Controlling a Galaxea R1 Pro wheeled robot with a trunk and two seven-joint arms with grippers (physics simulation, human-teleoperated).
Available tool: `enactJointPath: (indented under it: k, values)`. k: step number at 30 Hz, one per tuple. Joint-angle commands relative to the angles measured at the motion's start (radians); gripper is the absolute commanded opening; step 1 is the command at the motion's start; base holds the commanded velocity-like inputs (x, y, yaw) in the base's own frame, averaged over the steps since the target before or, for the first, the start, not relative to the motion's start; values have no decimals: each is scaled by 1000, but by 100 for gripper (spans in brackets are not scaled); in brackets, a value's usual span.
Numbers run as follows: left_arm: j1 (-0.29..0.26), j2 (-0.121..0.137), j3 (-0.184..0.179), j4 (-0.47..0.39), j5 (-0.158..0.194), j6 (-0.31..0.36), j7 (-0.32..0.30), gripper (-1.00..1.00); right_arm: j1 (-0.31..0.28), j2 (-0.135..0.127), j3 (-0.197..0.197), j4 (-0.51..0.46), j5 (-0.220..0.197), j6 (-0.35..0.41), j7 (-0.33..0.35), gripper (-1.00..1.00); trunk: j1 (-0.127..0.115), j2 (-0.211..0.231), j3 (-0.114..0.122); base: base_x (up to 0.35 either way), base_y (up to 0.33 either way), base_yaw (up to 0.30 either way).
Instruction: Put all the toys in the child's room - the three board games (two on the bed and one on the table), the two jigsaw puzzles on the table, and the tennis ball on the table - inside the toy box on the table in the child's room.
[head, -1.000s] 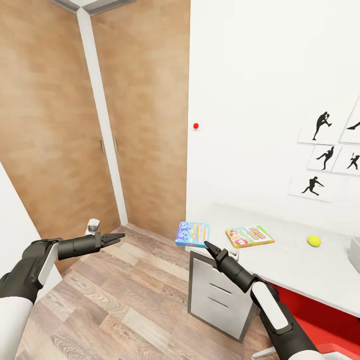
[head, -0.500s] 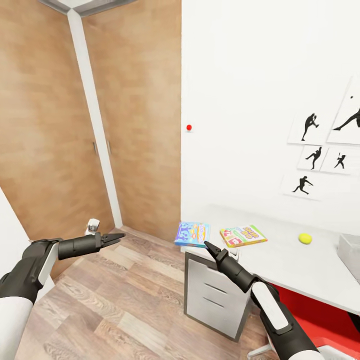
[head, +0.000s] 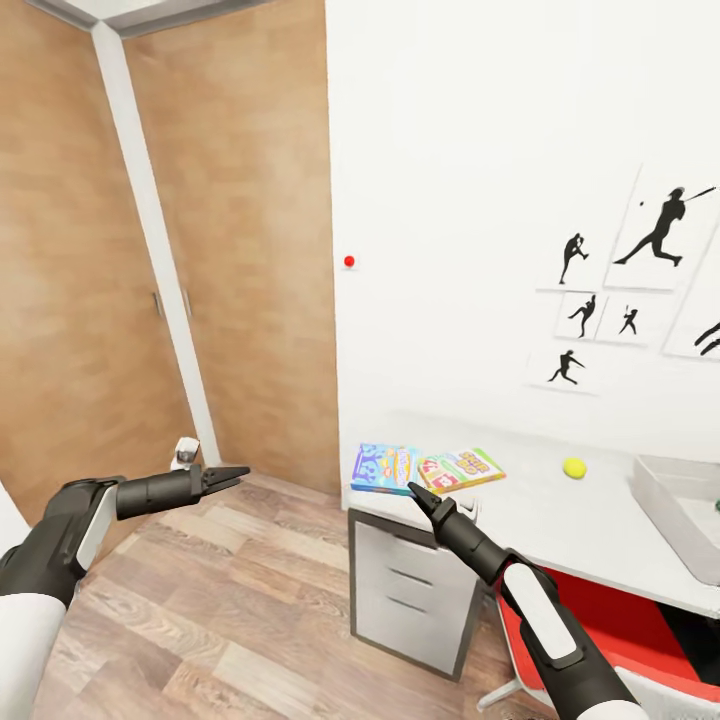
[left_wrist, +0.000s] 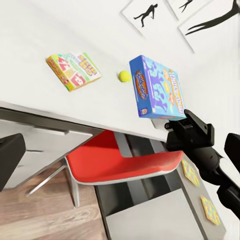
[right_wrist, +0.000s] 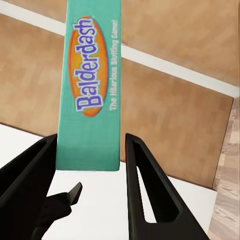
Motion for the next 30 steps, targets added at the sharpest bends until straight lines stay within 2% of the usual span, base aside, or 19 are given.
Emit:
enactJointPath:
  k: [1, 15, 24, 30]
  values:
    - [-1, 1, 0, 0, 3, 7, -1, 100, -1, -1, 1, 0, -10, 5, 0, -100, 1, -2, -1, 0, 0, -184]
    - [-1, 0, -1, 0, 1, 7, 1, 100, -1, -2, 0, -1, -10, 4, 6, -100, 1, -2, 13, 0, 0, -174]
    - [-1, 0, -1, 0, 1, 6, 0, 100, -1, -2, 0, 0, -10, 5, 9, -100, 1, -2, 13, 0, 0, -29]
    - [-1, 1, 0, 0, 3, 6, -2, 100, -1, -2, 0, 0, -10, 5, 9, -100, 1, -2, 8, 0, 0, -166]
